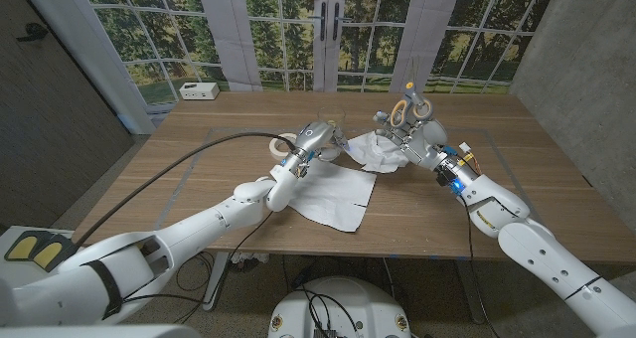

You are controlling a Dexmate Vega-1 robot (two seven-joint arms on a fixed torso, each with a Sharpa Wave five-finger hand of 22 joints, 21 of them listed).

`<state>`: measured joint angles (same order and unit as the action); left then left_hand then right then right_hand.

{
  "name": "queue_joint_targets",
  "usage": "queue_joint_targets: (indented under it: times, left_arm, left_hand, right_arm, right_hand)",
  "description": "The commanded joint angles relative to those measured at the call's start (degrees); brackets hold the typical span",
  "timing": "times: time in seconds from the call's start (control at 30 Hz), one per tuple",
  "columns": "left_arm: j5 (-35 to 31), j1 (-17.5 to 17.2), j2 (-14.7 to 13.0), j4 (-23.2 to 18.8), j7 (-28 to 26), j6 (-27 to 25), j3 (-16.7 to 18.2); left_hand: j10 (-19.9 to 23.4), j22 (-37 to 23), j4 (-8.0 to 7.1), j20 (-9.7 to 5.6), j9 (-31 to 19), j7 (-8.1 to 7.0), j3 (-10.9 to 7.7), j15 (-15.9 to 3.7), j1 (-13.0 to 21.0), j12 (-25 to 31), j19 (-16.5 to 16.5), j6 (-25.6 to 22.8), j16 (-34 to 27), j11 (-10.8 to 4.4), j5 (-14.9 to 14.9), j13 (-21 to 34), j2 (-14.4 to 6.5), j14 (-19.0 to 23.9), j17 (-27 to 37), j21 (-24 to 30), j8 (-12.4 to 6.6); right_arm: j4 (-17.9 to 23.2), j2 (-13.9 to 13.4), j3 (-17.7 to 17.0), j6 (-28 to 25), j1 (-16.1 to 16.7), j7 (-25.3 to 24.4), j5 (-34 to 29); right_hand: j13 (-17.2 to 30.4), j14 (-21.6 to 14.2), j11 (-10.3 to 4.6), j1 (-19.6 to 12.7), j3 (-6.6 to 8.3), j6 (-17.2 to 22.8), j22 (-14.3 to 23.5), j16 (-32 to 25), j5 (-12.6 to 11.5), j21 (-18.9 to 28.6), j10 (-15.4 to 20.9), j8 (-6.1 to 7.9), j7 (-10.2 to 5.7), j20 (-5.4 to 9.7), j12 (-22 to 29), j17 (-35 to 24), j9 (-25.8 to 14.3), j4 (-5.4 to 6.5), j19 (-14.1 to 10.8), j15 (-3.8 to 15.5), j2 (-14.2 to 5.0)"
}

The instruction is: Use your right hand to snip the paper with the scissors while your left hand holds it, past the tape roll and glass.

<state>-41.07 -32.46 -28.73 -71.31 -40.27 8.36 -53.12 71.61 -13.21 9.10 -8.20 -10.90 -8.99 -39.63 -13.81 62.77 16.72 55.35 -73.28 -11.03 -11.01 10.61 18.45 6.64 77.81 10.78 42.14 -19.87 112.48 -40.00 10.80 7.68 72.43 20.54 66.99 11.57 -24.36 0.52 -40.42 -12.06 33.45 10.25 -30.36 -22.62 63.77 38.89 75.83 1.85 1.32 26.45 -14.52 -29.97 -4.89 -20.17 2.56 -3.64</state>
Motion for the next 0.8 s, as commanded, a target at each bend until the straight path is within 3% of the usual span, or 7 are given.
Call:
queue_joint_targets:
  times: [0.03, 0.47, 0.63, 0.8]
  left_arm:
    - [3.41, 0.32, 2.09, 2.62, -2.85, 2.27, 1.33]
    - [4.67, 1.24, 4.00, 5.15, -5.50, 3.31, 1.35]
    - [5.29, 1.79, 4.99, 6.49, -6.75, 4.02, 1.25]
    - [5.55, 2.05, 5.15, 6.58, -7.29, 4.07, 1.24]
  left_hand:
    - [1.98, -0.03, 0.00, -1.45, -0.02, -0.06, -0.61, 0.07, 0.19, 0.29, 0.33, -0.58, -0.38, -0.88, -0.02, 3.61, 0.29, 0.38, 0.07, 0.44, 0.39]
    - [2.30, 0.07, 0.04, -1.44, 0.04, 0.12, -0.80, 0.05, 0.34, 0.10, 0.18, -0.74, -0.37, -0.88, -0.06, 3.36, 0.61, 0.60, 0.03, 1.47, 0.65]
    - [2.36, 0.12, -0.01, -1.43, 0.16, -0.07, -0.87, 0.07, 0.29, -0.03, 0.10, -0.91, -0.37, -0.88, -0.08, 3.19, 0.69, 0.66, 0.01, 1.84, 0.80]
    - [2.53, 0.18, 0.00, -1.42, 0.06, -0.21, -0.93, 0.06, 0.29, -0.05, 0.01, -0.84, -0.34, -0.88, -0.09, 3.15, 0.81, 0.64, -0.01, 2.17, 0.91]
  right_arm:
    - [-0.77, -0.34, 0.18, -1.05, -0.97, 0.69, 0.21]
    - [-0.98, -0.34, 0.18, -0.90, -0.77, 1.51, 0.09]
    - [-0.43, -0.61, 0.11, -0.54, -0.33, 1.11, -0.71]
    - [0.20, -0.95, -0.20, -0.49, 0.29, 0.55, -0.85]
  right_hand:
    - [0.24, 0.12, 0.15, -0.33, 0.04, 0.18, 0.20, 0.34, 0.16, -0.17, -0.05, -0.49, 0.46, -0.26, -0.09, -0.13, 0.47, -0.08, 0.11, 2.11, -0.23]
    - [0.21, 0.36, 0.42, 0.50, -0.36, -0.87, 0.19, 0.63, 0.34, -0.69, -0.47, -3.62, 1.09, -0.72, -0.17, -0.10, 3.75, 0.29, 0.29, 1.69, -0.07]
    - [0.18, 0.60, 0.73, 0.58, -0.44, -2.26, 0.19, 0.83, 0.37, -0.97, -0.62, -5.72, 1.32, -0.95, -0.01, -0.03, 5.43, 0.29, 0.40, 1.41, -0.05]
    - [0.14, 0.63, 0.93, 0.45, -0.49, -1.34, 0.18, 0.95, 0.36, -1.18, -0.60, -6.53, 1.27, -1.15, 0.14, 0.04, 6.59, 0.17, 0.46, 1.21, 0.06]
